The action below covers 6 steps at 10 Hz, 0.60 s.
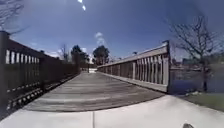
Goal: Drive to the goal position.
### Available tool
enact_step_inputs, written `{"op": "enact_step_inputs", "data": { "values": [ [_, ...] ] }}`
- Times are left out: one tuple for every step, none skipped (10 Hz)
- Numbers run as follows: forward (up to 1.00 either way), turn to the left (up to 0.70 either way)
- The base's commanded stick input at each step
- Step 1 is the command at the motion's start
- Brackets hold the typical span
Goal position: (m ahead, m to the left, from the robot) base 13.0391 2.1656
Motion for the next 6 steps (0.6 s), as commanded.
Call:
{"op": "enact_step_inputs", "data": {
  "values": [
    [0.7,0.09],
    [0.7,0.27],
    [0.7,0.35],
    [0.7,0.35],
    [0.7,0.35],
    [0.7,0.09]
  ]
}}
